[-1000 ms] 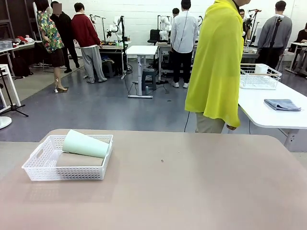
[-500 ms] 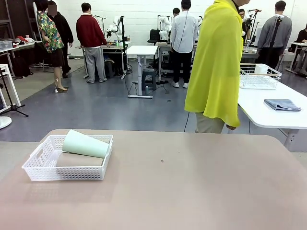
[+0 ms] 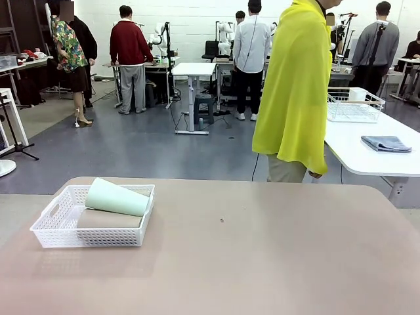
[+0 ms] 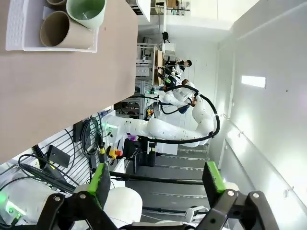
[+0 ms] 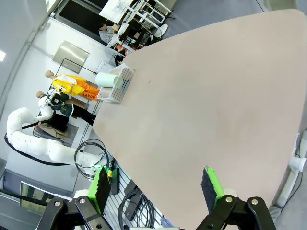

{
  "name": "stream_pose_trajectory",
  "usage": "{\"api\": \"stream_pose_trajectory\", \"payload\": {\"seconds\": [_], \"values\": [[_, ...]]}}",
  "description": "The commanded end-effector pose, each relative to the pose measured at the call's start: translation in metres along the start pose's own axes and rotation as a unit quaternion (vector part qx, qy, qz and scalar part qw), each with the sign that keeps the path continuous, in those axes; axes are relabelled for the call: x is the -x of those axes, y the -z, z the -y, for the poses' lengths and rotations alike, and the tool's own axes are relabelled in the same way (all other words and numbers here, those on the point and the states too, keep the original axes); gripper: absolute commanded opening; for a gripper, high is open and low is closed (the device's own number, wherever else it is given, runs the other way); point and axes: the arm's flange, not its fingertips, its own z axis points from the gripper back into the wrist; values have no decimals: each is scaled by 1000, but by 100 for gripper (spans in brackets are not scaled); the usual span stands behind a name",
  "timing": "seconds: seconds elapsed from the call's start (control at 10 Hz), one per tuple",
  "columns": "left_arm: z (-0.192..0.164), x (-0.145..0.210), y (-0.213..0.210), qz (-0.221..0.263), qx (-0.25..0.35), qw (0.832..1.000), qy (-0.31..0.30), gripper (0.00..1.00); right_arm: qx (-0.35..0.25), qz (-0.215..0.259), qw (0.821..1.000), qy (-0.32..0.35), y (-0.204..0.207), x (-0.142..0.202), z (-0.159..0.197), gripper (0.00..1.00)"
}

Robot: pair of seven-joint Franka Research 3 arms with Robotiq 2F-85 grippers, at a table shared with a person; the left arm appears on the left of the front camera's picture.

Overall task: Clean and organize the cups into the basket.
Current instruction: Move the Organizing basket back to the left side of the table.

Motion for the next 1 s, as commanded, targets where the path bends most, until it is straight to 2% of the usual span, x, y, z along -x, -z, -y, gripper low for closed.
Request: {"api": "stream_pose_trajectory", "payload": {"seconds": [0.0,0.1,0.2,0.3,0.9], "values": [[0,0,0,0,0,1000,0,100,-4,1,1000,-3,2,1,0,100],[5,3,-5,65,20,997,30,100,-4,1,1000,-3,2,1,0,100],[3,7,-7,84,43,995,33,100,-4,1,1000,-3,2,1,0,100],[2,0,-4,18,7,1000,8,100,-4,1,1000,-3,2,1,0,100],[2,0,-4,18,7,1000,8,100,-4,1,1000,-3,2,1,0,100]]}}
